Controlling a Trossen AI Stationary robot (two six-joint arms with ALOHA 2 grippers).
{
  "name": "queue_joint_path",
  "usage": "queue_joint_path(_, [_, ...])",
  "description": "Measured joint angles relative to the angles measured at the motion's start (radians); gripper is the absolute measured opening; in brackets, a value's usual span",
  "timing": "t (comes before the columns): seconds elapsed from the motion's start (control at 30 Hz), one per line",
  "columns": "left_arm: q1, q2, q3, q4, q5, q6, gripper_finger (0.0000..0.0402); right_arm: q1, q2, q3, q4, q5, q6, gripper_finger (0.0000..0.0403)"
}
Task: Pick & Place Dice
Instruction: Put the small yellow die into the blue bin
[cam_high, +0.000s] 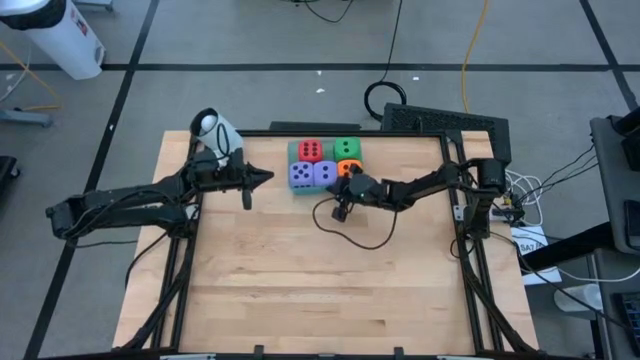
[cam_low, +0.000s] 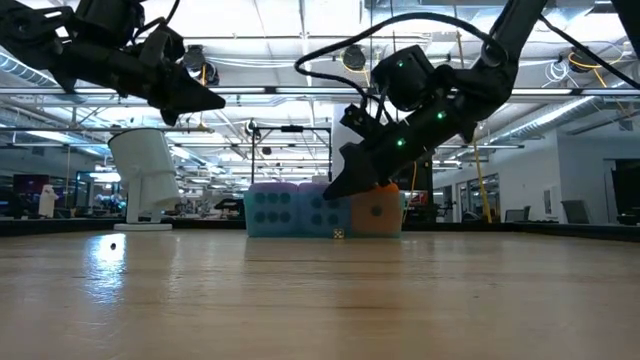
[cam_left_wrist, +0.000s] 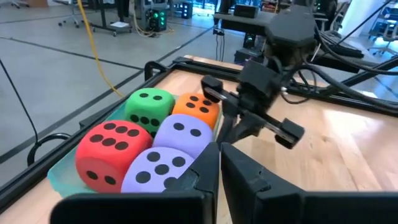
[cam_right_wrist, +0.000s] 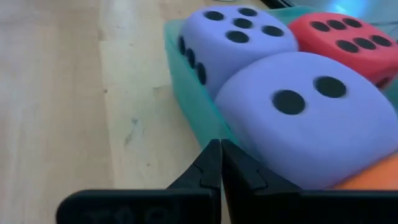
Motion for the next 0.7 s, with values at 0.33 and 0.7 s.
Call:
queue_joint_path(0.33, [-0.003, 0.0, 0.0, -0.001, 0.0, 0.004, 0.0026, 0.075, -0.01, 0.0, -0.008, -0.099, -0.04, 0.0001])
queue_joint_path(0.7, [-0.003, 0.0, 0.0, -0.021, 0.0, 0.006, 0.0026, 0.093, -0.009, 0.0, -0.156, 0.076, -0.007, 0.0121])
